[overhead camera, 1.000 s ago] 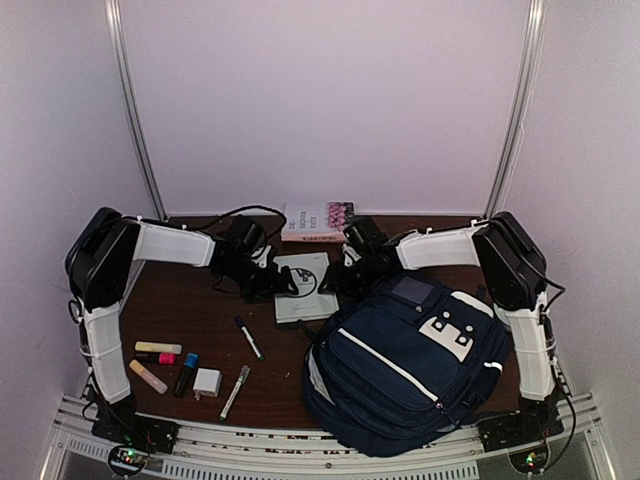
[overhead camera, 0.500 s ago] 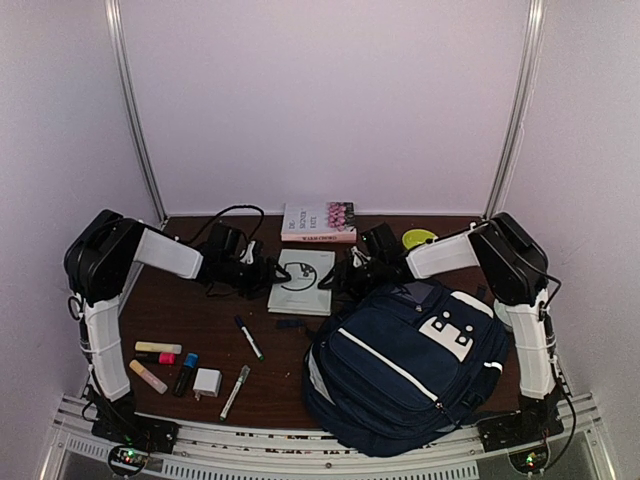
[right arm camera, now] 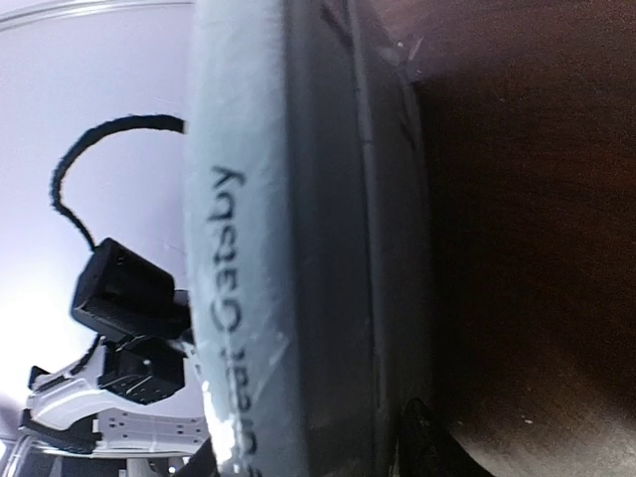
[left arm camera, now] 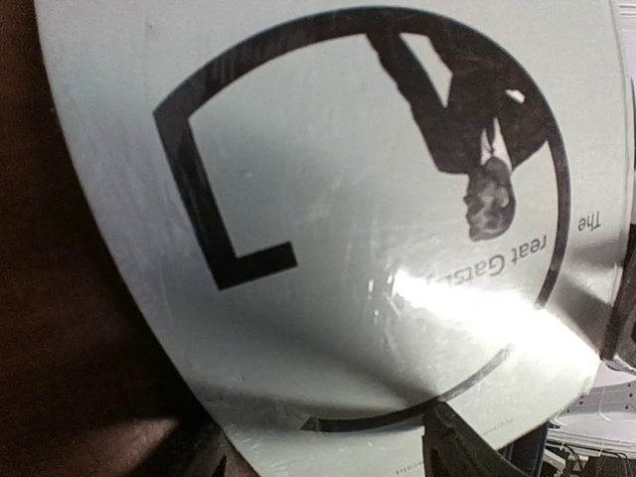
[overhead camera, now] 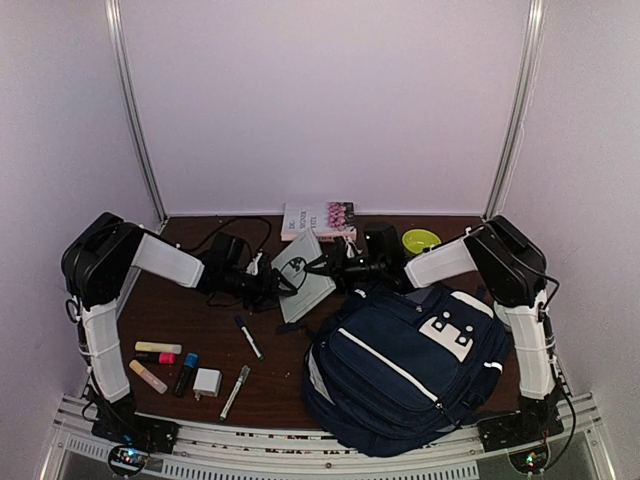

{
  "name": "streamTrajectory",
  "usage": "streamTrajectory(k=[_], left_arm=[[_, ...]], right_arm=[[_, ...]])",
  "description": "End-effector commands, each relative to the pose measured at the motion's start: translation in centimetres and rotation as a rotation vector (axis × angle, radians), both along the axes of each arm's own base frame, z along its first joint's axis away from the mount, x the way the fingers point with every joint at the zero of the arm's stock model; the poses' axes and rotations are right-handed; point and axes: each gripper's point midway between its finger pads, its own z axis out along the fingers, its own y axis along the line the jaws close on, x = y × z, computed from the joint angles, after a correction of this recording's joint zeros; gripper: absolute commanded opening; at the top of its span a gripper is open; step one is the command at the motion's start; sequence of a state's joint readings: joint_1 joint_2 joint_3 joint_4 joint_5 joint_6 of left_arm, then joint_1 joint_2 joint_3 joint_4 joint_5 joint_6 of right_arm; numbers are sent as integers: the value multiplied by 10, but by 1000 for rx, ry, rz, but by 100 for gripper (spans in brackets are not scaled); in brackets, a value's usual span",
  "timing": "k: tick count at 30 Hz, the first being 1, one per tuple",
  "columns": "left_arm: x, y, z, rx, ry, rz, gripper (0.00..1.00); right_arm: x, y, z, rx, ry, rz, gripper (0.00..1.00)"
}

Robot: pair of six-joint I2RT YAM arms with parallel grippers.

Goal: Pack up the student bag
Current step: Pick up the book from the center of the board.

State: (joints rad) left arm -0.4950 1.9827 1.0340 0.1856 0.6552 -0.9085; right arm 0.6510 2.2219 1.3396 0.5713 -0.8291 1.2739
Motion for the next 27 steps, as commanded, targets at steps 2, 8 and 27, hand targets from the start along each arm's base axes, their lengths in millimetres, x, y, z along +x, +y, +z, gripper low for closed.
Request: streamTrajectory(k=[2, 8, 27], left_arm=[[-27, -31, 7, -71, -20, -126, 65], [-24, -30, 9, -59, -31, -123, 63], [-44, 48, 143, 185, -458, 14, 89]], right_arm=[[-27, 18, 8, -265, -171, 145, 45], [-25, -4, -14, -454, -195, 124, 33], [-48, 6, 161, -124, -402, 109, 0]])
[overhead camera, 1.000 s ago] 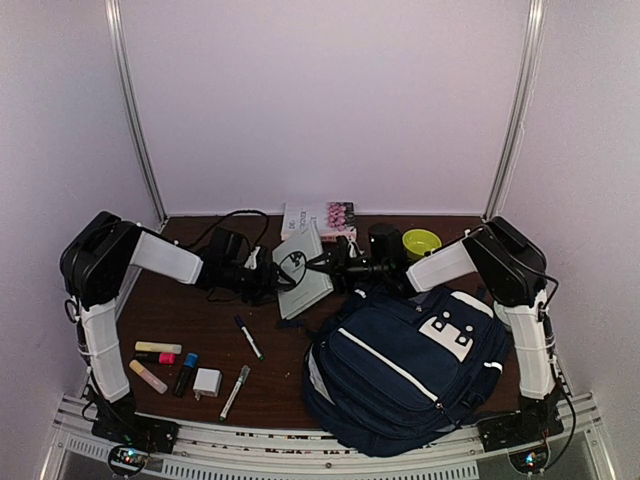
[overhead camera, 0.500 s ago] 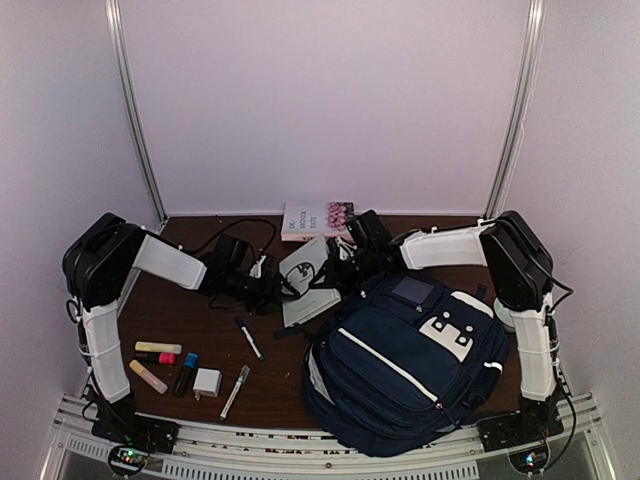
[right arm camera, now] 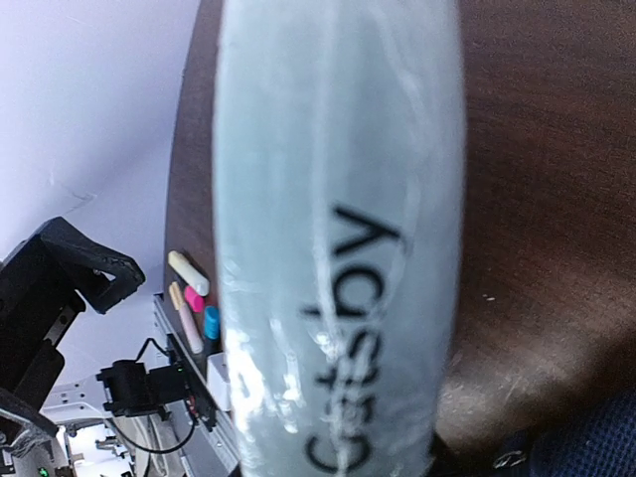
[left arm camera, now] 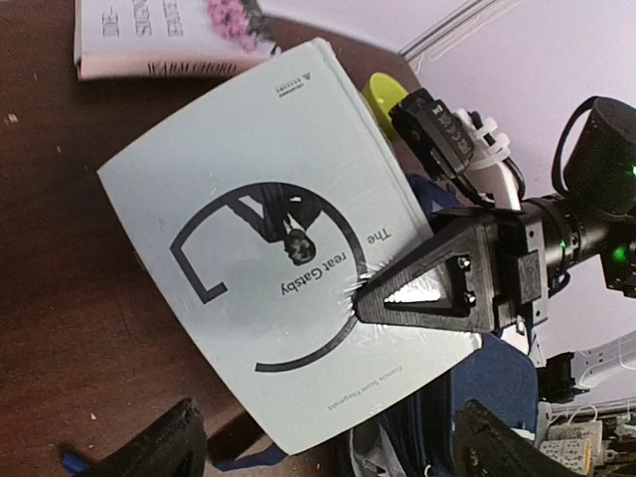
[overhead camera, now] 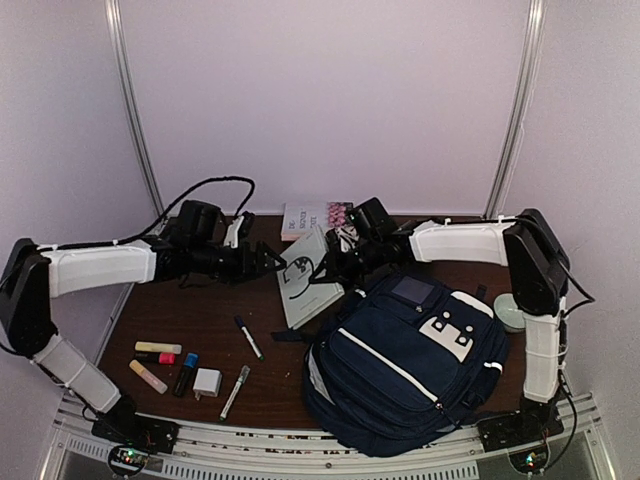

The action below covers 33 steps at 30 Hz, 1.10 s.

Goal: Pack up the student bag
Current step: Pick up the book from the center of the board, then pass from the right arm to the left

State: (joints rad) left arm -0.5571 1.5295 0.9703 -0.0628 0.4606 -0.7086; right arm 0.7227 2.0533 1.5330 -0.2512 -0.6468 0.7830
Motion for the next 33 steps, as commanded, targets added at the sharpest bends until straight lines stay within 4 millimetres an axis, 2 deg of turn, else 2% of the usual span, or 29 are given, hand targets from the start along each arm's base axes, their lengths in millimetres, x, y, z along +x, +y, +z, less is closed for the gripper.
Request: streamTrajectory(k=[1, 8, 14, 16, 18, 20, 23, 24, 25, 26, 28, 31, 33], left_arm=[[-13, 31, 35, 73, -150, 41, 89], [-52, 46, 131, -133, -360, 34, 85], [-79, 48, 175, -346, -401, 13, 79], [-91, 45, 191, -449, -431, -36, 75], [-105, 41, 206, -546, -450, -104, 71], [-117, 38, 219, -625, -458, -173, 61], [-128, 39, 230, -678, -474, -212, 30], [-127, 39, 227, -665, -460, -204, 10], [-127, 41, 225, -647, -456, -193, 2], [-127, 43, 225, -630, -458, -177, 0], [-129, 47, 227, -618, -475, -159, 0], [-134, 53, 234, -623, -489, -148, 0], [-136, 55, 236, -612, -485, -140, 0]], right_arm=[[-14, 20, 162, 349, -248, 76, 0], [-73, 28, 246, 574, -319, 209, 0], [-127, 31, 305, 765, -372, 339, 0], [-144, 34, 315, 796, -381, 391, 0], [-155, 37, 320, 812, -395, 416, 0], [-158, 38, 325, 827, -408, 420, 0], [-156, 39, 328, 837, -408, 399, 0], [-154, 40, 329, 834, -405, 390, 0], [-153, 40, 329, 832, -405, 384, 0], [-151, 40, 329, 828, -405, 376, 0], [-147, 40, 324, 801, -403, 355, 7], [-134, 36, 306, 706, -403, 312, 28], [-121, 28, 286, 597, -416, 264, 42]])
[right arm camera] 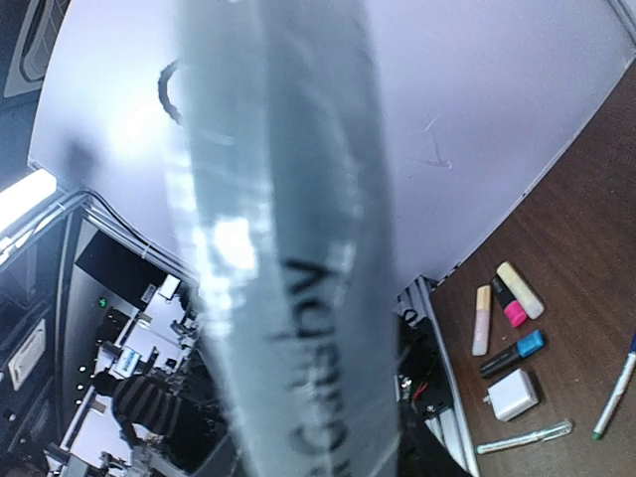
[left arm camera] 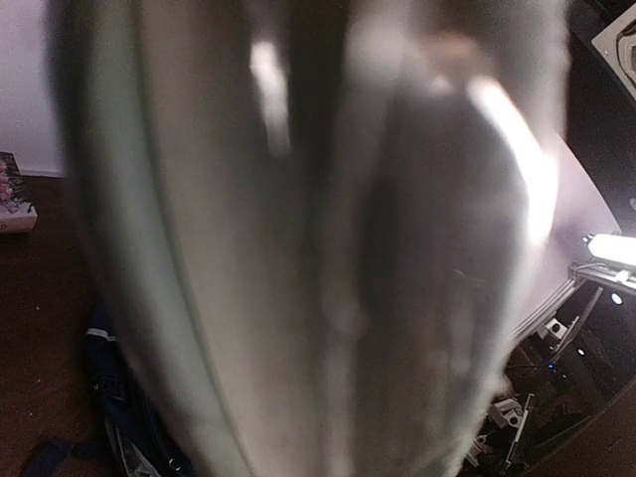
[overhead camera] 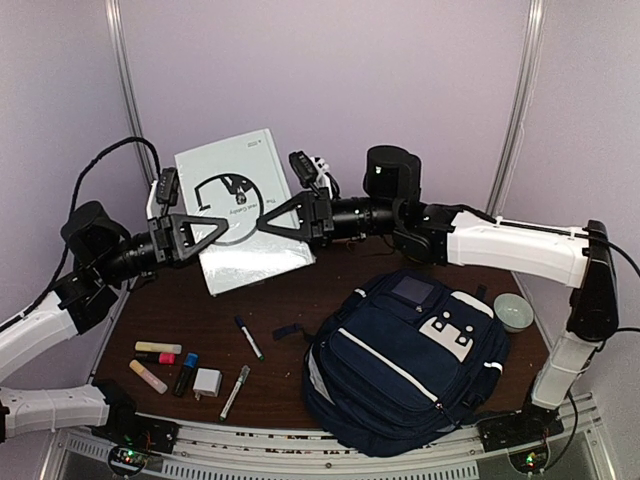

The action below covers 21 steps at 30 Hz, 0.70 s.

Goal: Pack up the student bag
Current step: Pass from the right arm to the left, then pick up the largest pocket of the bag from the student bag.

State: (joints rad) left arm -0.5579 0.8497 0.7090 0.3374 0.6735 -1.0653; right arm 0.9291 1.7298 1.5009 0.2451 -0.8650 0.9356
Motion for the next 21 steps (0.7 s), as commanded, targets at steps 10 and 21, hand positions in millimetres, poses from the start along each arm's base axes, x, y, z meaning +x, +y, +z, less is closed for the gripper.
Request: streamTrajectory(k=[10, 21], left_arm=[[1, 26, -22, 231, -39, 167, 0], [-14, 34, -90, 383, 82, 133, 0]], right_arm=[[41, -137, -101, -694, -249, -473, 69], [-55, -168, -210, -1159, -514, -213, 67]])
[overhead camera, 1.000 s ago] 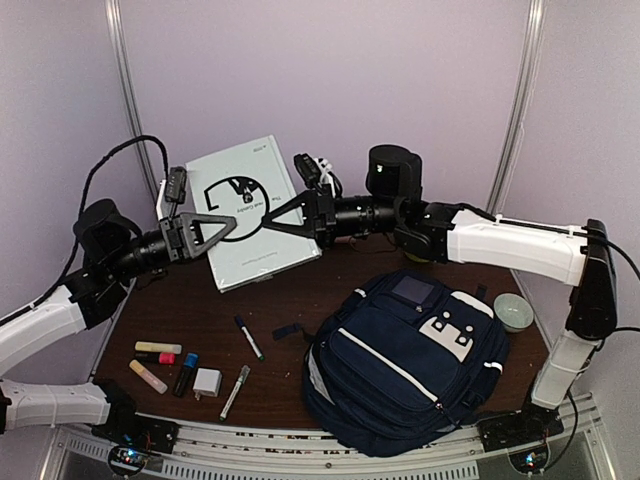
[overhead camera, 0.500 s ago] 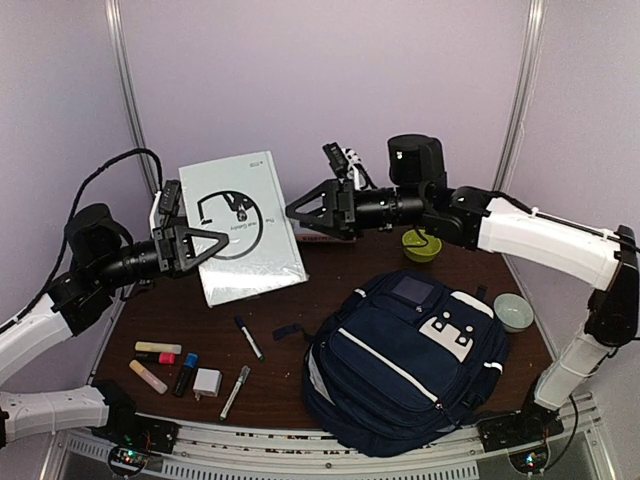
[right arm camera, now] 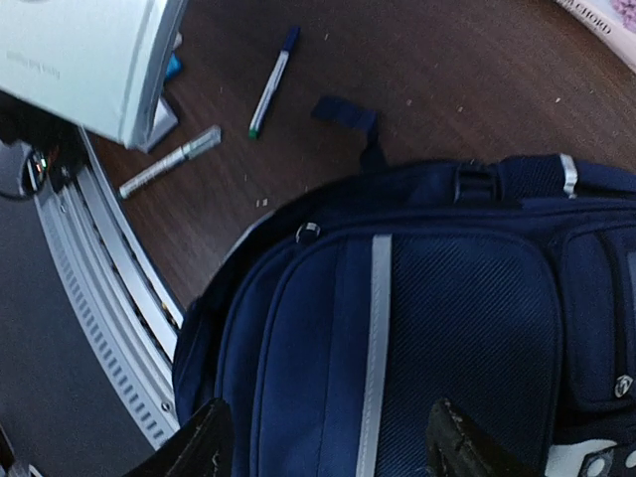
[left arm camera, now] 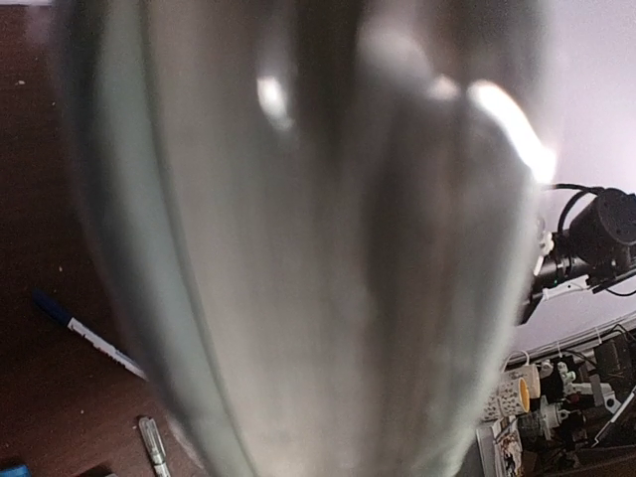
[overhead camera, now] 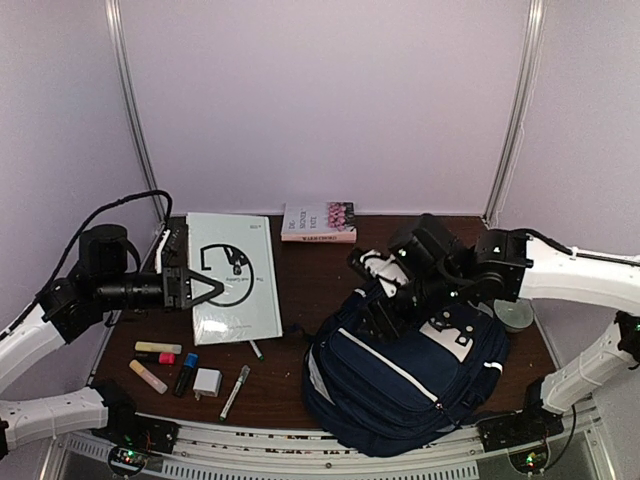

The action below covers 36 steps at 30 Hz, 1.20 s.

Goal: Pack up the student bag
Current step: Pick up the largest pocket of the bag from the student bag.

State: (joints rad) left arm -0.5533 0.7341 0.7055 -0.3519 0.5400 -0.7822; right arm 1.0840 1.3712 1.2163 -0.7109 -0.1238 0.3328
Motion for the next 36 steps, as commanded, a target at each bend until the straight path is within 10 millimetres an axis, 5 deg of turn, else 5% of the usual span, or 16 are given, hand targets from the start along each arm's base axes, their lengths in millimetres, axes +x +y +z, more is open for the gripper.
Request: streamTrajectory(k=[1, 7, 15, 26, 36], left_arm=[[-5, 5, 24, -30, -138, -7, 0], [-10, 8, 16, -33, -123, -5, 0], [-10, 9, 9, -22, -110, -1, 0], [-6, 7, 4, -7, -98, -1, 0], [-4, 6, 2, 0, -91, 0, 0]], right_arm=[[-19, -22, -43, -289, -69, 67, 65], [-37, -19, -75, -501, -92, 127, 61], [-46, -14, -86, -549, -103, 134, 52], [-62, 6, -28, -345, -102, 172, 55], [-64, 1, -78, -453, -63, 166, 46]])
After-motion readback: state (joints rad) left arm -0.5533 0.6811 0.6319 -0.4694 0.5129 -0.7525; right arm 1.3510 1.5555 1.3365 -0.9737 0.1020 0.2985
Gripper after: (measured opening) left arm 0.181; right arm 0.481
